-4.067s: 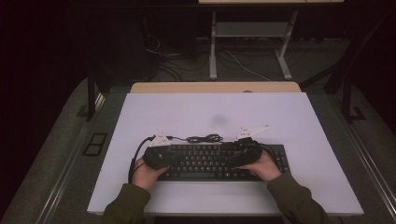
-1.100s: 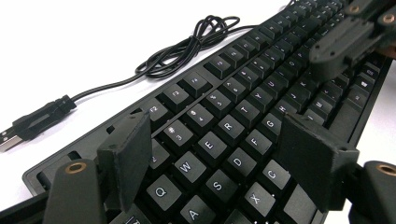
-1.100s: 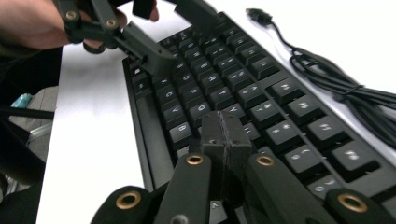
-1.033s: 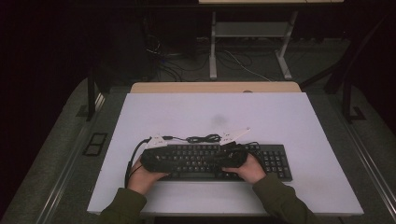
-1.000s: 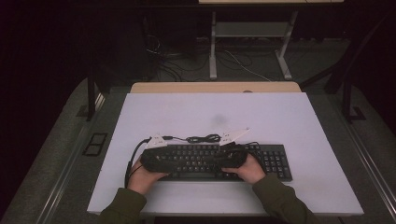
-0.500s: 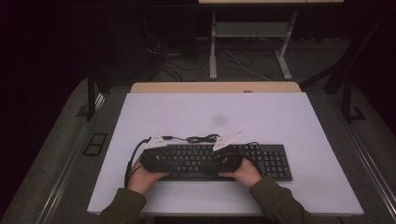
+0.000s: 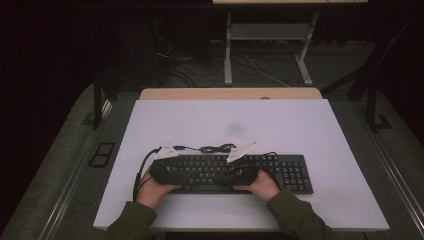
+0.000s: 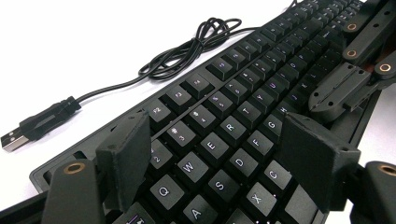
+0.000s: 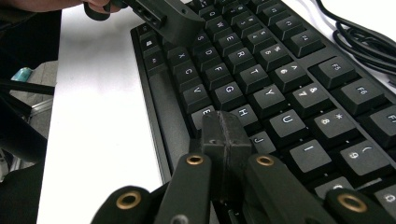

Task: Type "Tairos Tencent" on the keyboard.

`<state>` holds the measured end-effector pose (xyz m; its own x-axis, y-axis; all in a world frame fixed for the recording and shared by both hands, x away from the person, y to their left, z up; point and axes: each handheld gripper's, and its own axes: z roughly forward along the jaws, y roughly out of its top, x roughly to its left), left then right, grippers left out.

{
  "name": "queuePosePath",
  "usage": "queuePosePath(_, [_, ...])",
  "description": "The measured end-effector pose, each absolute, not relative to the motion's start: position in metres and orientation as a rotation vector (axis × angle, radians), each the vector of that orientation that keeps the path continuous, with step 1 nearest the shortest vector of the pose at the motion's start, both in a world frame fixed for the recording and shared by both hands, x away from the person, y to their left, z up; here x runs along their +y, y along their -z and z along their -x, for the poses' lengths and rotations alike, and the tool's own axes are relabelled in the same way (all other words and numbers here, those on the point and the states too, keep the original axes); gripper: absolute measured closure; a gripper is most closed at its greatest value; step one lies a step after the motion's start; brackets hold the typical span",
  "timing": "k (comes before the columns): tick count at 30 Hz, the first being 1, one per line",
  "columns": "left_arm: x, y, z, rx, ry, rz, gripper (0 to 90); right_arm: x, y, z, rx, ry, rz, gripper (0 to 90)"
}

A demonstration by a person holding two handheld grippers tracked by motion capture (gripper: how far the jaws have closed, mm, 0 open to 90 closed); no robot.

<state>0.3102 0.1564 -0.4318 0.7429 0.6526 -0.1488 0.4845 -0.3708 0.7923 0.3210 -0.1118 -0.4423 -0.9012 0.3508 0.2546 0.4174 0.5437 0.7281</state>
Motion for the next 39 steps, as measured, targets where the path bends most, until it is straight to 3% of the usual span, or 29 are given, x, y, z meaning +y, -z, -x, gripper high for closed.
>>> queuePosePath(14, [0.156,0.431,-0.31,0.859,-0.24,-2.042,24.5,-0.119,0.436,-0.324,-2.659,1.37,0.697,89.0])
queuePosePath(30, [0.156,0.428,-0.307,0.852,-0.24,-2.034,26.7,-0.132,0.431,-0.331,-2.626,1.456,0.778,50.3])
queuePosePath(39, [0.156,0.425,-0.302,0.825,-0.223,-2.043,38.6,-0.139,0.432,-0.336,-2.62,1.491,0.864,33.6])
